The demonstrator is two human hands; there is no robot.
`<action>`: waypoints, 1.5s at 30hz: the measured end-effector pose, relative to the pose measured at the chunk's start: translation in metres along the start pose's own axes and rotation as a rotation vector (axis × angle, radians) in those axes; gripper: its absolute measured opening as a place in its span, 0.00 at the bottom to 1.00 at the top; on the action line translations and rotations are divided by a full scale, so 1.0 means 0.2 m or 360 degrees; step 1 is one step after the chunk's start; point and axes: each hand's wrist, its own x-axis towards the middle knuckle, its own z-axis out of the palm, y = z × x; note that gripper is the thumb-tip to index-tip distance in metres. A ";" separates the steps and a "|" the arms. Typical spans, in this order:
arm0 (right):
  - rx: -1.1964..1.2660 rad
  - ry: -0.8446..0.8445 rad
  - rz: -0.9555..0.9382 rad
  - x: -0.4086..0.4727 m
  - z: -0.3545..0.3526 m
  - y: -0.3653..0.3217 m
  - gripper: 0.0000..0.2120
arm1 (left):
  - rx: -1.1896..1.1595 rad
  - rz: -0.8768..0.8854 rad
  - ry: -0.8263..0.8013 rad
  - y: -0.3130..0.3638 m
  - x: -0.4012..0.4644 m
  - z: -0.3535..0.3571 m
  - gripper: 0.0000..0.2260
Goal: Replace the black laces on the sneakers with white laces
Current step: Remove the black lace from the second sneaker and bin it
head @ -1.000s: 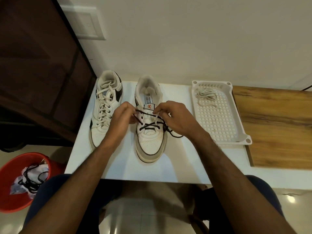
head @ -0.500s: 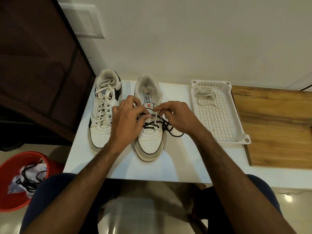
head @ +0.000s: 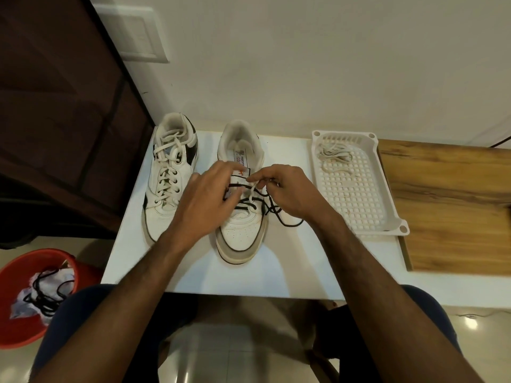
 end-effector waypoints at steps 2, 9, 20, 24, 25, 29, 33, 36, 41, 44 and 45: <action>-0.0008 0.0003 -0.0006 0.00 0.01 0.00 0.17 | 0.0271 0.0076 -0.0022 -0.02 -0.01 0.03 0.13; 0.0020 -0.0004 0.0031 0.00 0.00 0.00 0.17 | -0.0467 -0.0291 0.0204 -0.02 0.01 0.06 0.05; 0.0036 -0.0030 0.0049 0.01 0.01 0.00 0.18 | -0.1089 -0.0547 0.0360 -0.04 0.03 -0.08 0.01; 0.0023 -0.0016 0.0036 0.01 0.02 0.01 0.18 | 0.0041 0.0058 -0.0099 -0.03 0.00 0.01 0.10; 0.0024 -0.0012 0.0035 0.01 0.02 0.01 0.17 | 0.0136 0.0102 -0.0109 -0.02 0.00 0.02 0.11; 0.0037 -0.0001 0.0028 0.01 0.03 0.01 0.18 | -0.0053 -0.0098 0.0089 -0.04 0.01 0.04 0.08; 0.0035 -0.0026 0.0046 0.01 0.01 0.01 0.18 | -0.1274 -0.0561 0.0461 -0.03 0.03 0.01 0.03; 0.0030 -0.0026 0.0028 0.01 0.01 0.01 0.18 | -0.2168 -0.0705 0.0881 -0.06 0.03 -0.09 0.08; 0.0017 -0.0012 -0.0007 0.01 0.01 0.01 0.18 | -0.1834 -0.0862 0.0848 -0.13 0.02 -0.19 0.15; -0.0057 0.0017 -0.0035 0.01 0.03 0.00 0.15 | -0.0752 -0.0831 0.0311 -0.12 0.01 -0.17 0.17; -0.0125 0.0025 -0.0050 0.01 0.04 -0.01 0.13 | -0.0289 -0.0742 0.0133 -0.11 0.00 -0.14 0.16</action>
